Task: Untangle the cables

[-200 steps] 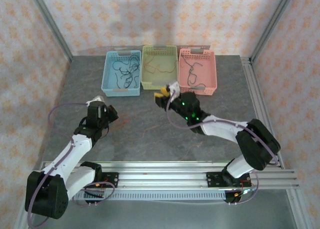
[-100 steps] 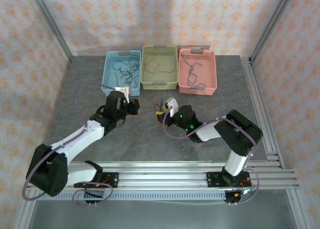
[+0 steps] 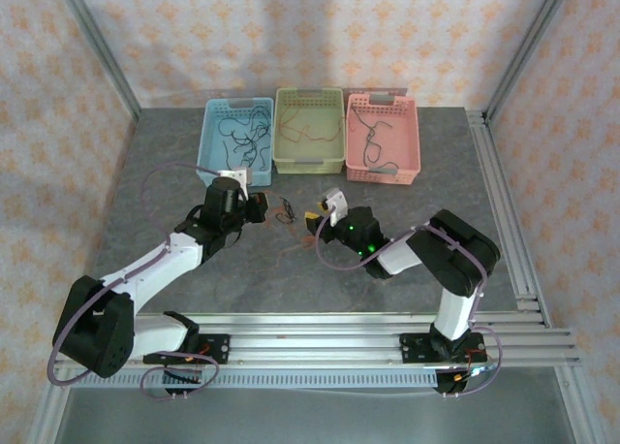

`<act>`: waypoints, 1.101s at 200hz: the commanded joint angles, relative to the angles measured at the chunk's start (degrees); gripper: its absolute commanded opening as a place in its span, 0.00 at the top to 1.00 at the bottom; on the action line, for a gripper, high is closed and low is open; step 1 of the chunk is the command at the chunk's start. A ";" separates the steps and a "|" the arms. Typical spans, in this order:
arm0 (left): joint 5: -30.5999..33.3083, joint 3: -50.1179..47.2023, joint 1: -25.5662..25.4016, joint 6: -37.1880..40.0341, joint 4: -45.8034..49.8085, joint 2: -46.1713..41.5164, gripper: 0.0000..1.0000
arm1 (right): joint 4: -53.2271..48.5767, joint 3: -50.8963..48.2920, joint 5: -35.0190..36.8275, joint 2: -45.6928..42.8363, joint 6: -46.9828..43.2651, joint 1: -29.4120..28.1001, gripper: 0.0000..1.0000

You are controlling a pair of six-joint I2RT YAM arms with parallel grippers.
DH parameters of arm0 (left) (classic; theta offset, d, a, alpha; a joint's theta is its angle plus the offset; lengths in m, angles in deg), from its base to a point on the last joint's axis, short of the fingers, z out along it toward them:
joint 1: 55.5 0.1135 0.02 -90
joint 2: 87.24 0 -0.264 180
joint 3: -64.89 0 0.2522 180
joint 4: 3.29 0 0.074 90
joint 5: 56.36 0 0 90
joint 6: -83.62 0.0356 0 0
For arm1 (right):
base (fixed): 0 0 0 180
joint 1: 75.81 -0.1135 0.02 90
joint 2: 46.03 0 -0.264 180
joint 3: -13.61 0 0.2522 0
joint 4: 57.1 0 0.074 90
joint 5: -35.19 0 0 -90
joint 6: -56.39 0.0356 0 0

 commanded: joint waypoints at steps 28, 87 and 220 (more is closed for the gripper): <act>1.50 -0.84 0.36 -0.83 -1.59 -1.28 1.00 | -6.15 4.72 -9.19 1.54 -1.30 -0.06 0.54; 1.74 -1.45 0.32 -0.96 -2.12 -2.03 1.00 | -18.95 10.96 -14.00 3.98 -1.38 -0.05 0.49; 1.38 -1.81 0.38 -1.18 -2.41 -2.14 1.00 | -29.28 22.31 -6.12 7.08 12.23 1.57 0.51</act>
